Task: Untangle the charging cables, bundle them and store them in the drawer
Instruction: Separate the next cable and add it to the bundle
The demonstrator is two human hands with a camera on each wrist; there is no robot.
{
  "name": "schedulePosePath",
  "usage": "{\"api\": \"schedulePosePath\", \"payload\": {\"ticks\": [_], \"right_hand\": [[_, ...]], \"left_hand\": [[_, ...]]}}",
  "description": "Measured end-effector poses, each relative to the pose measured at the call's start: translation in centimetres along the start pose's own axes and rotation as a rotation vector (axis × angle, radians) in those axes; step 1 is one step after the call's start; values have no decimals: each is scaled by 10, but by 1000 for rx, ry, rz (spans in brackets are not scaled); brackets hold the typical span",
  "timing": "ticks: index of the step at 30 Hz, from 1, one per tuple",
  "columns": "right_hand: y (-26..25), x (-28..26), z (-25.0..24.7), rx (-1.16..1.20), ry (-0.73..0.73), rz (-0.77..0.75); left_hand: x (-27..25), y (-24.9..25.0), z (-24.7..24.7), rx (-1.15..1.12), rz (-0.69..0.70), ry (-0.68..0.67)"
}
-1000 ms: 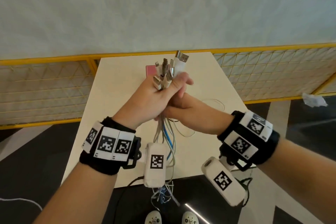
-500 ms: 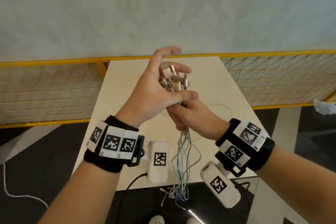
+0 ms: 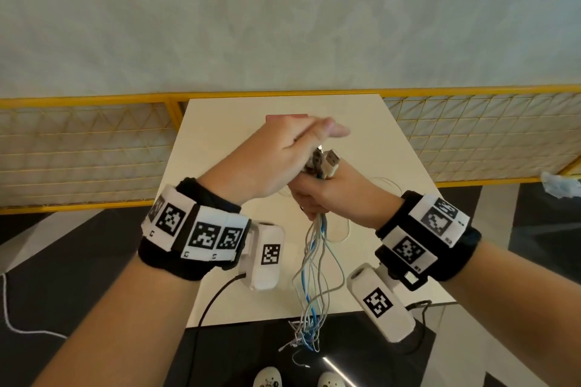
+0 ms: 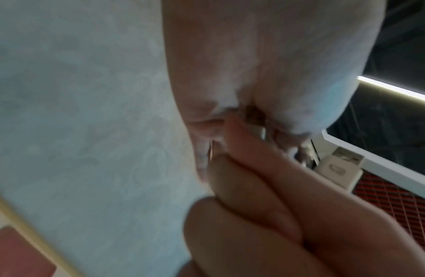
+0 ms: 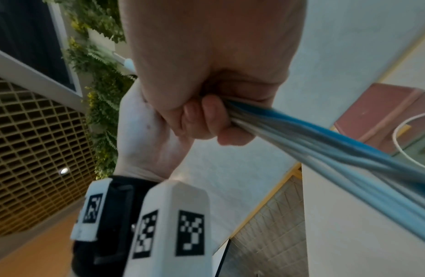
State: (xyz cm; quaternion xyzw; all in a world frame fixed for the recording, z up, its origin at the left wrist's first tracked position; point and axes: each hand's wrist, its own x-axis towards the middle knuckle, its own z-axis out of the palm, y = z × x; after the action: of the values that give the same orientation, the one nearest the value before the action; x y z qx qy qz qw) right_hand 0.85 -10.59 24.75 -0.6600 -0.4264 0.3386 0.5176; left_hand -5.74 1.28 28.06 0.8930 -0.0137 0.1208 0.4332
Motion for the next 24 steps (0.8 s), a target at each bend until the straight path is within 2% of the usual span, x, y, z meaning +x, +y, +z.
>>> {"api": "schedulePosePath", "payload": {"ticks": [3,6,7,9,11,12,13,15,16,19,22,24], "right_hand": [[2,1,-1,48,1,6],[5,4,-1,45,33,4],[7,6,-2,76,39,16],[8,8,-5,195,51,22],[13,10,-10,215,69,-22],[17,12,-11,161,81,-54],[19,12,-12,94,97,-78],[21,13,-13,-43,113,-116],[23,15,-12,-107,94,-140],[19,13,-10,-153,47,-116],[18,15,-9,-29,15,-134],[21,19,-7,17,-57,-56]], "left_hand": [[0,1,0,13,7,-45],[1,7,9,-19,54,-150],[2,9,11,-47,71,-141],[4,5,11,-205,91,32],[5,-7,9,-436,28,214],[4,-14,9,-500,-20,211],[1,-18,13,-513,-67,141],[-2,-25,24,-432,-127,-23],[-1,-30,29,-377,-139,-28],[3,-37,36,-241,-149,97],[4,-42,35,-155,-132,151],[3,-40,32,-179,-100,193]]}}
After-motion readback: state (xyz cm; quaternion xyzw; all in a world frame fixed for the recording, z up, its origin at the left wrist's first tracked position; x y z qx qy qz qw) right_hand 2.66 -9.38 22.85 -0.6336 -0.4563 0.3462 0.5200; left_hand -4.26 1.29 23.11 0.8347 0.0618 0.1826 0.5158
